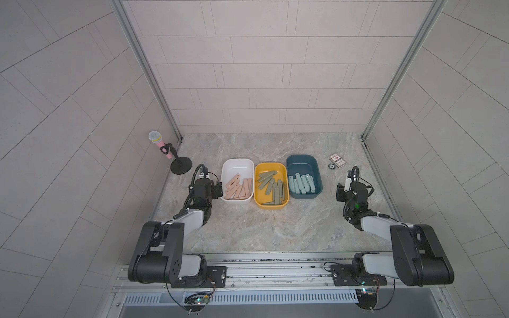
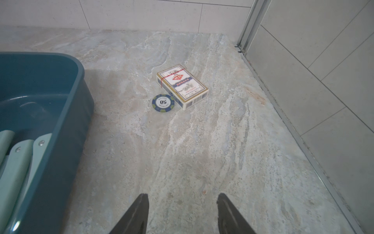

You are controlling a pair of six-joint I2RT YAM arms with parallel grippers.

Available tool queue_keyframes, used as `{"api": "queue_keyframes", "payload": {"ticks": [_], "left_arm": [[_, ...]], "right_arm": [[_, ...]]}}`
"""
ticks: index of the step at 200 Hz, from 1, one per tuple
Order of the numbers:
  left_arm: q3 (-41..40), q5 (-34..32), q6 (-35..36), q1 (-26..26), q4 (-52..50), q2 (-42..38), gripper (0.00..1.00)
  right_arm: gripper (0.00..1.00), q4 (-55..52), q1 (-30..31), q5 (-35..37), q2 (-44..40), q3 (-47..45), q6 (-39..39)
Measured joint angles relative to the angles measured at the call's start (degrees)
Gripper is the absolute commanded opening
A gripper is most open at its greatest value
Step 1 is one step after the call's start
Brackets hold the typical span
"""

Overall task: Place the fruit knives into the storage box by color
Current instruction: Reset both arms

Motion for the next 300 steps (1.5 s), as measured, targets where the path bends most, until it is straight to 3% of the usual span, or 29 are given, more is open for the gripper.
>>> {"api": "queue_keyframes", "payload": {"ticks": [35, 53, 58, 62, 66, 300], "left_arm": [[0.7, 3.3, -0.2, 1.0, 9.4, 6.2, 1.00], [0.9, 3.9, -0.3, 1.0, 10.6, 7.0, 1.00], [1.0, 4.0, -0.4, 1.1, 10.6, 7.1, 1.00], [1.2, 4.1, -0.4, 1.1, 10.6, 7.3, 1.00], [1.3, 4.1, -0.4, 1.1, 10.6, 7.4, 1.00], [2.2, 5.0, -0.5, 1.5, 10.4, 8.2, 1.00]], "right_arm": [[0.61, 10.8, -0.2, -2.5, 10.4, 1.2, 0.5], [0.70, 9.5, -0.2, -3.5, 12.4, 1.4, 0.2], [0.77, 9.9, -0.2, -3.6, 12.4, 1.4, 0.4], [0.97, 10.5, -0.2, -3.7, 12.5, 1.4, 0.4], [1.00, 11.1, -0.2, -3.8, 12.5, 1.4, 0.2], [1.00, 10.8, 1.3, -3.0, 12.4, 2.6, -1.1]]}}
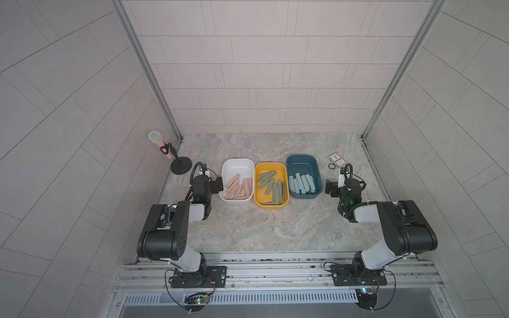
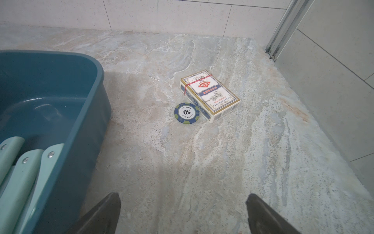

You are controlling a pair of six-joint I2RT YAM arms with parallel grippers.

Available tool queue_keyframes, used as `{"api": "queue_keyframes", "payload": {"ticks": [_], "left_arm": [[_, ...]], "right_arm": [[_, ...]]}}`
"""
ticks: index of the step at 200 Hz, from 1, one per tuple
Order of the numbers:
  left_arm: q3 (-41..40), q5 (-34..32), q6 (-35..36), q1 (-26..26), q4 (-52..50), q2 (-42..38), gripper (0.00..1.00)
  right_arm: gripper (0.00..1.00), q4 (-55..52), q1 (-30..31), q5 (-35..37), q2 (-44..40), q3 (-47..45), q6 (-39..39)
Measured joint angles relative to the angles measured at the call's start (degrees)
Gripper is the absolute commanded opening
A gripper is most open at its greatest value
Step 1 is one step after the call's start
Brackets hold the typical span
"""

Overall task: Place the fruit knives into the storage box by color
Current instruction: Reset both arms

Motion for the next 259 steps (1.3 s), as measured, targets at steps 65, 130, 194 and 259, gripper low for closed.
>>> {"api": "queue_keyframes", "payload": {"ticks": [65, 130, 194, 259], "left_arm": [[0.0, 0.2, 0.0, 0.0, 0.0, 0.0, 1.00], [0.0, 0.5, -0.2, 0.0, 0.0, 0.0, 0.73], [0.0, 0.8, 0.1, 0.0, -0.6, 0.0, 0.45], [-0.2, 0.2, 0.0, 0.1, 0.0, -0.2, 1.00]], "right_arm": [[1.00, 0.0, -0.6, -0.4, 0.0, 0.0, 0.1], [0.42, 0.0, -0.7, -0.7, 0.0, 0.0, -0.2], [0.10, 0.0, -0.8, -1.3, 0.0, 0.0, 0.6], [1.00, 0.0, -0.8, -1.4, 0.0, 0.0, 0.6]]}}
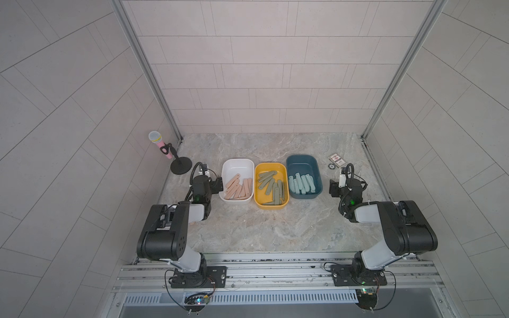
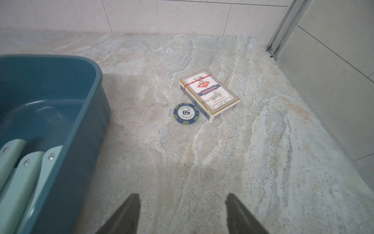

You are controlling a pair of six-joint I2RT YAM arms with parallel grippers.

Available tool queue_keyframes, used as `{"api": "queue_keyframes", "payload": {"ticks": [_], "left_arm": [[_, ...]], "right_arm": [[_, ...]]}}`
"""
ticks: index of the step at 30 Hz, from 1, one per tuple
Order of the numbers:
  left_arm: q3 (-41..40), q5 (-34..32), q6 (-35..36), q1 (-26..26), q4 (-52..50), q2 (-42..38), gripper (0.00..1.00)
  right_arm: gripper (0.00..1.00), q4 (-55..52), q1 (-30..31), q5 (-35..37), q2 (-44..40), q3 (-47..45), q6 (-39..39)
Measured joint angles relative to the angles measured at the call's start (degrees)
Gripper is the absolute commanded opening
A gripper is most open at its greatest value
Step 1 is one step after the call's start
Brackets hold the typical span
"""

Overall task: Place the fruit knives into the storage box by color
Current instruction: Reset both arms

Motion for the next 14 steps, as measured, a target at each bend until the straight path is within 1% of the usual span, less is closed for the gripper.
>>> {"api": "queue_keyframes", "payload": {"ticks": [14], "left_arm": [[0.2, -1.1, 0.1, -0.2, -0.3, 0.0, 1.00]], "right_arm": [[1.00, 0.0, 0.0, 0.0, 0.0, 0.0, 0.0]]}}
